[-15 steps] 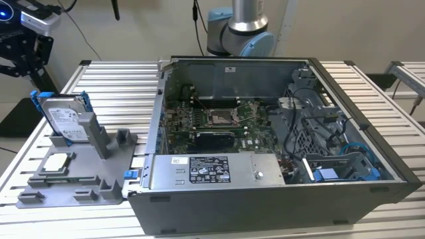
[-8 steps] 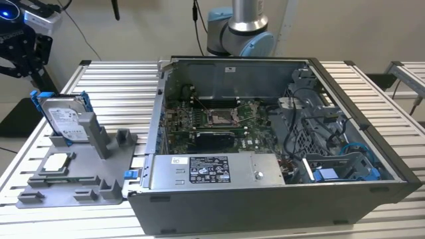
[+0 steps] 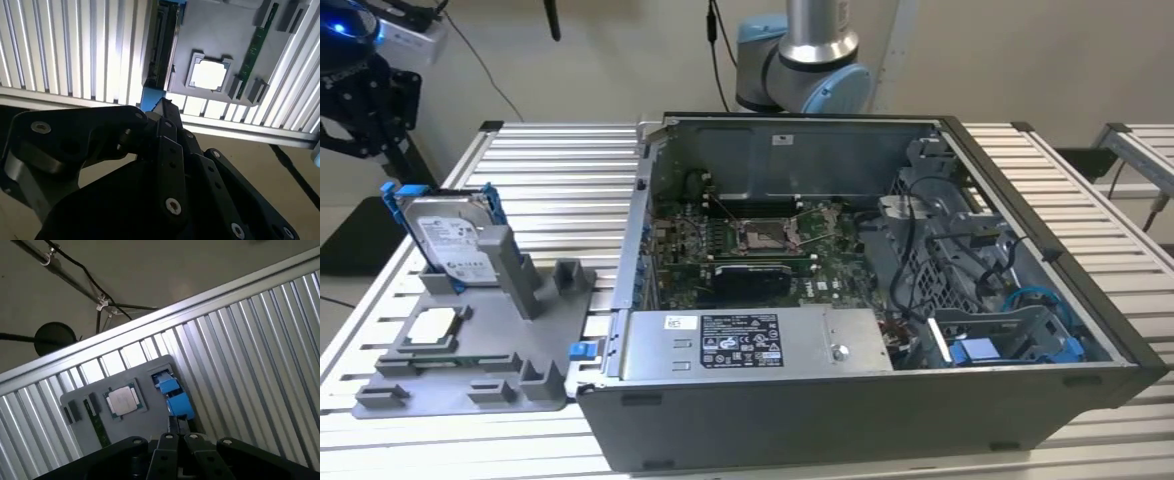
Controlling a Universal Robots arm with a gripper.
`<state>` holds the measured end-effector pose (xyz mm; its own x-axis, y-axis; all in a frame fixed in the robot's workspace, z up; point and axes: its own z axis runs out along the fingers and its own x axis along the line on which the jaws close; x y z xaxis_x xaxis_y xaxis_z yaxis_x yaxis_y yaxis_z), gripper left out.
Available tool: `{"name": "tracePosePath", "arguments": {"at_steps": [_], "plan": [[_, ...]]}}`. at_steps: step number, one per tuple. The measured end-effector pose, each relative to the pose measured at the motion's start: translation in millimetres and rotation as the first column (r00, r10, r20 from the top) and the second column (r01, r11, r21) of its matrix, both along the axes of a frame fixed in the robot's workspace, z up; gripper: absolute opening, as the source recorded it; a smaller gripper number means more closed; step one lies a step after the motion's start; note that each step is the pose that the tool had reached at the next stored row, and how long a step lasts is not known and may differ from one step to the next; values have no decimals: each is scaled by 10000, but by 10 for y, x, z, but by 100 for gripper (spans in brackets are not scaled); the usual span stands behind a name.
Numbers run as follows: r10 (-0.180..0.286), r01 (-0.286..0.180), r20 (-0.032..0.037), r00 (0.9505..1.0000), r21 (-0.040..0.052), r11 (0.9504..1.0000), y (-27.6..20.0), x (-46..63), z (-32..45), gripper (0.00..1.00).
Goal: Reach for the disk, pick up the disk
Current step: 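Pick up the disk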
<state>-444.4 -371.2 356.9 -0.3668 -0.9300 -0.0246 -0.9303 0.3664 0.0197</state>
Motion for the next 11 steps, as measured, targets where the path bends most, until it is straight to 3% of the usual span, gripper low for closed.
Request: {"name": "tracePosePath", "arguments": {"at_steps": [6, 11], "plan": [[1022, -1022, 2, 9948, 1, 9948, 0, 0, -10, 0], [1910, -1910, 2, 9816, 0, 9816, 0, 0, -18, 0]]}}
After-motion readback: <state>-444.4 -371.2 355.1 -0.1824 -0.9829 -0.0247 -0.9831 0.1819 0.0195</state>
